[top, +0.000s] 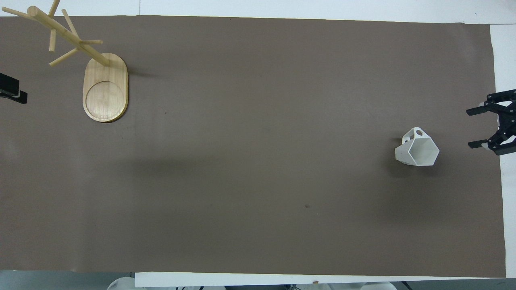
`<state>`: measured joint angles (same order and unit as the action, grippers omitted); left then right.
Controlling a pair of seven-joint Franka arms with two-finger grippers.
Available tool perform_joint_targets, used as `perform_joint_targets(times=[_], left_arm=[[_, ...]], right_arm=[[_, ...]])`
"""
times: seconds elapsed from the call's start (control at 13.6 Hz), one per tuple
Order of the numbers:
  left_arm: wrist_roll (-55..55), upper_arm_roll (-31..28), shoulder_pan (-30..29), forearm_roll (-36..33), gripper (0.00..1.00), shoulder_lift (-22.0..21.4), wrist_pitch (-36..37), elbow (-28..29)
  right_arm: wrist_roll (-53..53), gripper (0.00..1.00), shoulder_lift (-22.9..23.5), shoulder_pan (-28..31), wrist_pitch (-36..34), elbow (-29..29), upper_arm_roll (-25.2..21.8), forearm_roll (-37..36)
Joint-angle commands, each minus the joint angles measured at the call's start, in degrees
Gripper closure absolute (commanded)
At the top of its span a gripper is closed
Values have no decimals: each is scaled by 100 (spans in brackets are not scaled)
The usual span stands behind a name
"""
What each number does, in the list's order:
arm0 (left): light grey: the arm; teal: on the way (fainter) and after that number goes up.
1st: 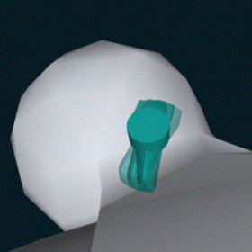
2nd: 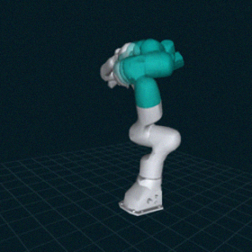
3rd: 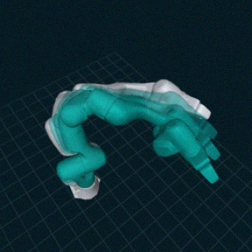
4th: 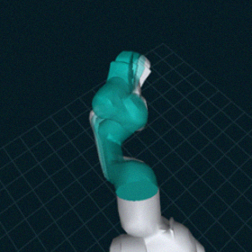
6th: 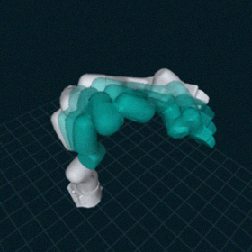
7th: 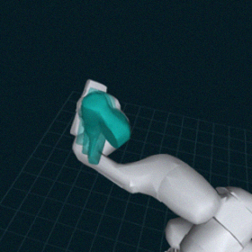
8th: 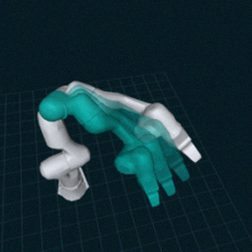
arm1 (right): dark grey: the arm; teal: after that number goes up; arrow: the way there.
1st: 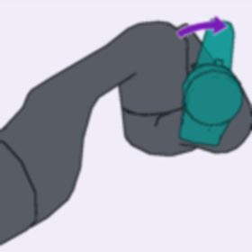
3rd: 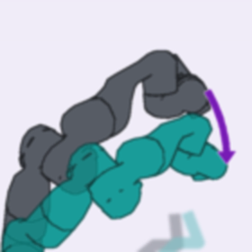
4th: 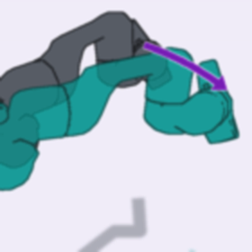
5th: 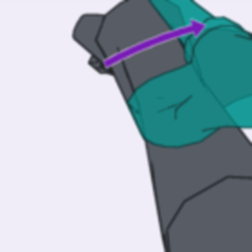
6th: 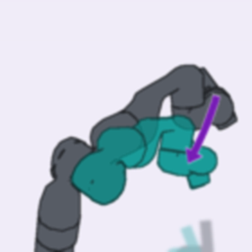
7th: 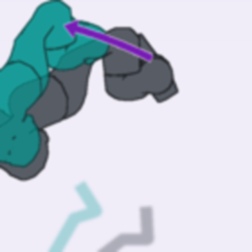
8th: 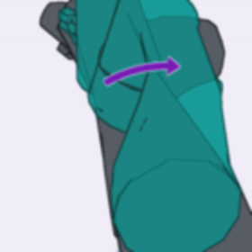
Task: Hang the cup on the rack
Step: 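Reach the right gripper to the white mug and grasp it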
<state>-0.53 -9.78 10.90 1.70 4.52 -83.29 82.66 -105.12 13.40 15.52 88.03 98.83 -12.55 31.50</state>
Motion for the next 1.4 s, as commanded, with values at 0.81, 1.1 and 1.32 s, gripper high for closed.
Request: perform_joint_targets(times=[0.81, 1.1, 1.32], left_arm=[[62, 2, -9, 14, 0, -136, -65, 171], [62, 2, -9, 14, 0, -136, -65, 171], [62, 2, -9, 14, 0, -136, -65, 171]], right_arm=[[-4711, 0, 1631, 1032, -682, 593, 42, 1737], [-4799, 0, 1622, 962, -586, 786, 156, 1904], [-4877, 0, 1587, 962, -515, 936, 244, 1939]])
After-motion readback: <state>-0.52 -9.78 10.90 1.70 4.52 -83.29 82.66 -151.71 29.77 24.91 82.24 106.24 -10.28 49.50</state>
